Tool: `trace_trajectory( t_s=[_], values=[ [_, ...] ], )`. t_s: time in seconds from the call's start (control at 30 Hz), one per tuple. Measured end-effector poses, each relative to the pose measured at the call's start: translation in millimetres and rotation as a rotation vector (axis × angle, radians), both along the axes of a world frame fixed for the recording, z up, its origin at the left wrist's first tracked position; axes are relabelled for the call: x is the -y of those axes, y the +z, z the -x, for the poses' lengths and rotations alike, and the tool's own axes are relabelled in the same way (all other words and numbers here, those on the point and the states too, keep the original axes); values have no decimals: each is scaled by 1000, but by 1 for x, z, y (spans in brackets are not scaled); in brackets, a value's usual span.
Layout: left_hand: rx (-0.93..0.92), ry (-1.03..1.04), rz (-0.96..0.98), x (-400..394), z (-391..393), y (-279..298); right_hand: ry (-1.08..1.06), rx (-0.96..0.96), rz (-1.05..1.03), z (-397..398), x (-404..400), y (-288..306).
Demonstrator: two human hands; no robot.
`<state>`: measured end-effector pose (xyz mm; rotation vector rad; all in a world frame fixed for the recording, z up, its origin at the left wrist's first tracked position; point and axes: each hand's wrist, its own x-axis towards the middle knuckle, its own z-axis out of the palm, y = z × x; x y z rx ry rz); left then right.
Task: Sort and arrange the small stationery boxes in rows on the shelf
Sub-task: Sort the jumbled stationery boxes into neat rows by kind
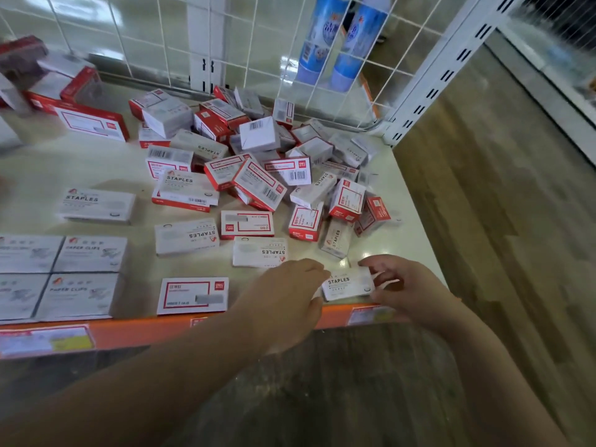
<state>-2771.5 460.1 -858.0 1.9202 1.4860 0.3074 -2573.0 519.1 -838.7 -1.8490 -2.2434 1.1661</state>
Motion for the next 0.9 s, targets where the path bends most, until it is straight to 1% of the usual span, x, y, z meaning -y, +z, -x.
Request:
trace_trajectory(
  t_s=[0.13, 0.3, 0.57, 0.8, 0.9],
  values=[
    [-22, -22, -12, -5, -2, -3, -20, -17, 7, -1, -1, -2],
    [9, -4, 39, -7, -7, -9, -70, -20, 19, -4, 1, -2],
    [13, 4, 16, -8, -7, -9, -88, 3, 25, -1, 0, -3],
    [-85, 5, -44, -4, 5, 4, -92, 24, -160, 11, -3, -9],
    [-95, 45, -76, 0, 12, 10, -82, 42, -261, 24, -6, -7]
  ],
)
